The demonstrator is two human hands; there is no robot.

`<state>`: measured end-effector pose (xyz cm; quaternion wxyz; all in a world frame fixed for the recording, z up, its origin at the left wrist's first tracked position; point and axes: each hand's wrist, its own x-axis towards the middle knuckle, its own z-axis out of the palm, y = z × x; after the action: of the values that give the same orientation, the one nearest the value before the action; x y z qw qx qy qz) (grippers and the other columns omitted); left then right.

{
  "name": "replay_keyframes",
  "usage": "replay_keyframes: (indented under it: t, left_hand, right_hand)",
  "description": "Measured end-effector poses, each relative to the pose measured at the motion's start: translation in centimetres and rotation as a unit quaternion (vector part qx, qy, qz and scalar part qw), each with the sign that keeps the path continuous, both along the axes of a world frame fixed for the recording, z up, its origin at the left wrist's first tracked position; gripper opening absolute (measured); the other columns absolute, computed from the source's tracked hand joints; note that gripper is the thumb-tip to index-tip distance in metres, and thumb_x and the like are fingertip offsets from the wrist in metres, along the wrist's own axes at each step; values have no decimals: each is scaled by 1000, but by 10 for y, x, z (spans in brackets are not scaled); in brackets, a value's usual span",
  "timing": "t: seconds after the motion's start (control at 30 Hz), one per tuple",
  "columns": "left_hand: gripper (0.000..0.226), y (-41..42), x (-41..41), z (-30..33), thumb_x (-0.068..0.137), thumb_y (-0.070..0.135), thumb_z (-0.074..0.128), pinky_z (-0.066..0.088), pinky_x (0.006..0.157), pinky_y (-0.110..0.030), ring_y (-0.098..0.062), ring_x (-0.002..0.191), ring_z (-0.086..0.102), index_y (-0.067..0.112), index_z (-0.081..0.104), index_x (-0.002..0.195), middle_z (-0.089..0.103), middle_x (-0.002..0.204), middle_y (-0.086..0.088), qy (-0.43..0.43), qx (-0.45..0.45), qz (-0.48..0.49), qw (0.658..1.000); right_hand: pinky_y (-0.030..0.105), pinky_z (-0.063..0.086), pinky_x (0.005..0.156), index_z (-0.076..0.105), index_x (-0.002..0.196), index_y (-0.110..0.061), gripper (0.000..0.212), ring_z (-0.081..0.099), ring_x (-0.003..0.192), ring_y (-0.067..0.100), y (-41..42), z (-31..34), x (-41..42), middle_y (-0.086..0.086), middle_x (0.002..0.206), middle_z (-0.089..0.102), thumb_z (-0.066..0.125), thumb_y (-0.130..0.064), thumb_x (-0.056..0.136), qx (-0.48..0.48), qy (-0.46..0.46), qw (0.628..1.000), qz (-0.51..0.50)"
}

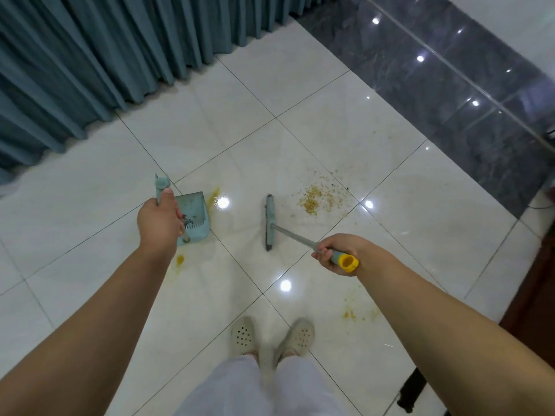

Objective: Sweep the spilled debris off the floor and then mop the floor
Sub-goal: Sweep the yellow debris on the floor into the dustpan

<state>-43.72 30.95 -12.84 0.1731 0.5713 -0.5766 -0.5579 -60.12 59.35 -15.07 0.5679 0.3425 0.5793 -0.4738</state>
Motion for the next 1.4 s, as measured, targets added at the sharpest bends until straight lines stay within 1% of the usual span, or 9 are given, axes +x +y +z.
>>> replay_keyframes:
  t: [0.07,0.17,0.33,0.57,0.73,0.9,0.97,1.13,1.4]
  left_hand:
    - [36,4,-8,1,98,42,41,36,41,-22,-12,47,42,10,52,83,49,62,-1,3,2,-1,1000]
    - [36,10,-17,2,98,39,43,35,43,-25,-14,47,41,12,50,75,48,61,-3,17,7,4,1000]
    - [35,32,-31,2,97,36,45,34,40,-21,-12,46,40,12,54,73,49,58,-2,27,13,5,1000]
    - [24,69,-85,5,90,25,49,30,34,-15,-9,39,37,14,53,69,46,51,1,31,56,39,997]
    - [28,104,-128,3,92,27,48,31,36,-15,-12,43,37,15,51,67,46,57,-1,26,42,41,998]
    - [31,126,-160,1,95,31,46,34,37,-15,-10,42,40,14,51,69,48,59,-1,30,35,47,998]
    - [32,131,-170,1,94,31,47,32,36,-14,-7,37,40,14,50,67,47,57,-1,30,30,41,998]
    - [35,141,-190,2,93,33,46,33,45,-24,-15,44,40,14,46,63,46,57,-3,16,19,27,999]
    - [32,146,-194,2,94,35,47,35,43,-23,-13,47,40,13,49,71,47,60,-2,5,0,29,1000]
  right_hand:
    - [13,39,30,46,110,3,17,40,28,9,-13,-5,2,15,81,49,42,2,93,-12,-10,1000,3]
    - [13,39,30,49,100,3,10,39,27,10,-32,-16,2,17,87,49,42,2,94,-34,-33,999,-2]
    - [13,39,30,47,105,6,12,39,25,9,-34,-26,-27,19,89,50,42,2,95,-49,-42,998,-3]
    - [12,39,30,43,120,4,24,39,25,9,27,-20,-123,19,90,50,42,2,95,9,-3,1000,-4]
    - [12,40,30,44,117,-1,24,37,24,8,76,-16,-181,20,94,52,43,4,94,46,42,998,-3]
    - [12,42,32,44,115,0,23,38,26,7,116,-15,-208,18,94,54,43,4,92,43,42,998,24]
    - [13,41,31,44,115,1,23,40,28,8,130,-13,-209,16,89,54,43,3,92,35,30,998,50]
    - [14,39,28,52,95,6,14,43,28,9,149,-4,-188,8,47,48,45,-6,94,-1,-71,992,108]
    - [14,40,28,53,84,4,24,43,26,8,129,-19,-133,5,42,47,44,-12,98,-12,-184,961,206]
